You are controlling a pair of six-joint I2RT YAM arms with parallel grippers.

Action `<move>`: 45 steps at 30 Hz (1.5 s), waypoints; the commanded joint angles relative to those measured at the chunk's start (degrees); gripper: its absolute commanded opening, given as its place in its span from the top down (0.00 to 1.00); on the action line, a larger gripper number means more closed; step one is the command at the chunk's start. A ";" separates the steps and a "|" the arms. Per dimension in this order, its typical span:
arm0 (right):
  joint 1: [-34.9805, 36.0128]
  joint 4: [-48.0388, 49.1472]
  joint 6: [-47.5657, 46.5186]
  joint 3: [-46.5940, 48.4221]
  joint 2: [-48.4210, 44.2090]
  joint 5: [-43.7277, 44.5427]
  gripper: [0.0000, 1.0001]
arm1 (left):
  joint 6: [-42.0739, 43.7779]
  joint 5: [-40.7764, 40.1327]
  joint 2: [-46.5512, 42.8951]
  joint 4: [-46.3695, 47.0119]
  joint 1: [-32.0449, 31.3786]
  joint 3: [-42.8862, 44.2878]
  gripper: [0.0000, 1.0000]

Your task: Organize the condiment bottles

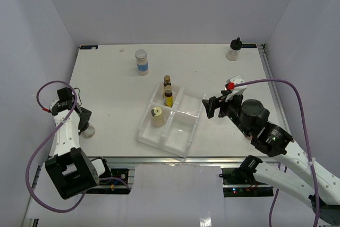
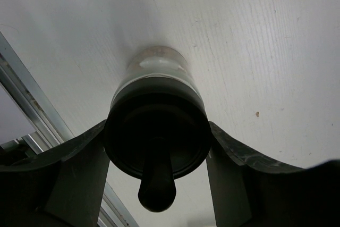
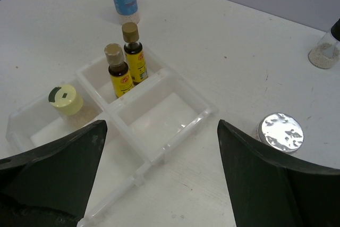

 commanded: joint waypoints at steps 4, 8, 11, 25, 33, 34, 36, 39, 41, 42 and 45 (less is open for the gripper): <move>0.08 2.61 -0.77 -0.05 -0.44 1.32 0.09 | 8.24 2.04 -2.48 2.78 -0.40 4.37 1.00; 0.08 2.85 -0.73 -0.05 -0.24 1.24 0.09 | 13.01 3.01 -4.76 3.83 -1.18 6.62 1.00; 0.08 2.99 -0.72 0.01 -0.08 1.14 0.09 | 15.92 5.94 -5.06 4.77 -1.85 7.20 1.00; 0.08 2.98 -1.07 0.28 0.53 1.72 0.09 | 13.65 4.16 4.75 -3.37 -29.66 22.13 1.00; -0.01 2.41 -1.06 1.13 0.28 1.84 0.08 | 12.42 -1.89 5.90 -11.62 -39.01 32.23 1.00; 0.00 2.26 -0.98 1.36 0.48 1.83 0.08 | 12.95 -1.07 6.22 -12.19 -39.75 33.62 1.00; 0.08 2.26 -0.95 1.45 0.64 1.87 0.09 | 13.57 1.37 7.02 -13.10 -42.44 36.18 1.00; 0.03 2.62 -0.76 1.17 0.88 2.34 0.09 | 12.87 1.71 9.16 -15.61 -49.93 40.79 1.00; 0.01 2.68 -0.53 1.18 1.39 2.69 0.09 | 11.34 0.21 11.61 -18.48 -55.19 44.47 1.00; 0.08 2.56 -0.34 1.22 1.64 3.07 0.09 | 10.02 -1.14 12.50 -19.74 -59.60 45.70 1.00; 0.04 1.52 1.29 1.65 2.34 6.15 0.09 | 7.60 -4.67 15.60 -22.81 -68.19 49.64 1.00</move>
